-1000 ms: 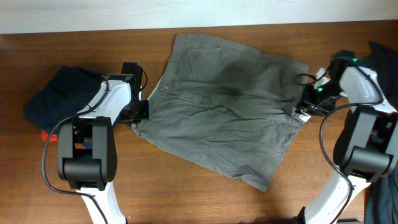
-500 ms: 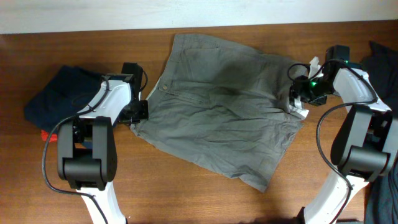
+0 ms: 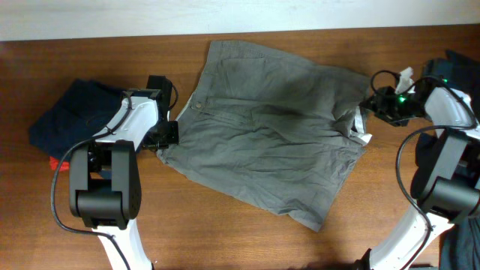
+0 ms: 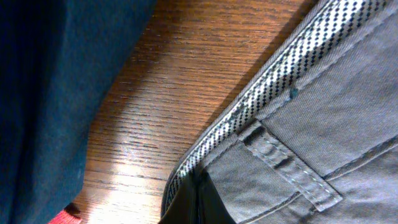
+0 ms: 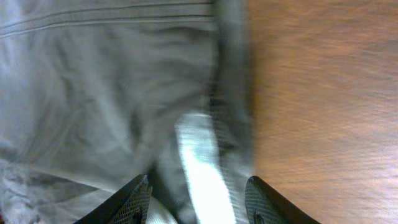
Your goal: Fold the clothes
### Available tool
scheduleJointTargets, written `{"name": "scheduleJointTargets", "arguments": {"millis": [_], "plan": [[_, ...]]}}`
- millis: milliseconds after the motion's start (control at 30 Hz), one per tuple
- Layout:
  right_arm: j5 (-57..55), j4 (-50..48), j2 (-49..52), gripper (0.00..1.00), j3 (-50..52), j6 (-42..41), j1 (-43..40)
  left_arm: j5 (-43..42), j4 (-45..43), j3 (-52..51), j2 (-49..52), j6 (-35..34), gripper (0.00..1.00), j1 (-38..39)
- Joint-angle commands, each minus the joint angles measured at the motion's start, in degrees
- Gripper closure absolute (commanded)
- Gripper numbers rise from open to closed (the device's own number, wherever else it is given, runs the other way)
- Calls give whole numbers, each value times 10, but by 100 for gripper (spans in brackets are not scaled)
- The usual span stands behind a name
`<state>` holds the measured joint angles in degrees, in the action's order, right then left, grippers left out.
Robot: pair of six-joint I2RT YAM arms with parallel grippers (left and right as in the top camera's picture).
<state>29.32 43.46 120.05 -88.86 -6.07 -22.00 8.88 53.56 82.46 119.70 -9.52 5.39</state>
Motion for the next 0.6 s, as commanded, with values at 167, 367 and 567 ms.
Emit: {"name": "scheduleJointTargets", "arguments": {"millis": [167,367,567], "plan": [[6,-9,12,65,2,-12,60,29,3,-28,49,-11,99,-10],[-32,-23,20,92,0,-56,55,29,4,-28,49,-11,100,-10],[26,-14,17,45,-12,-52,31,29,3,-28,49,-7,100,-10]]}}
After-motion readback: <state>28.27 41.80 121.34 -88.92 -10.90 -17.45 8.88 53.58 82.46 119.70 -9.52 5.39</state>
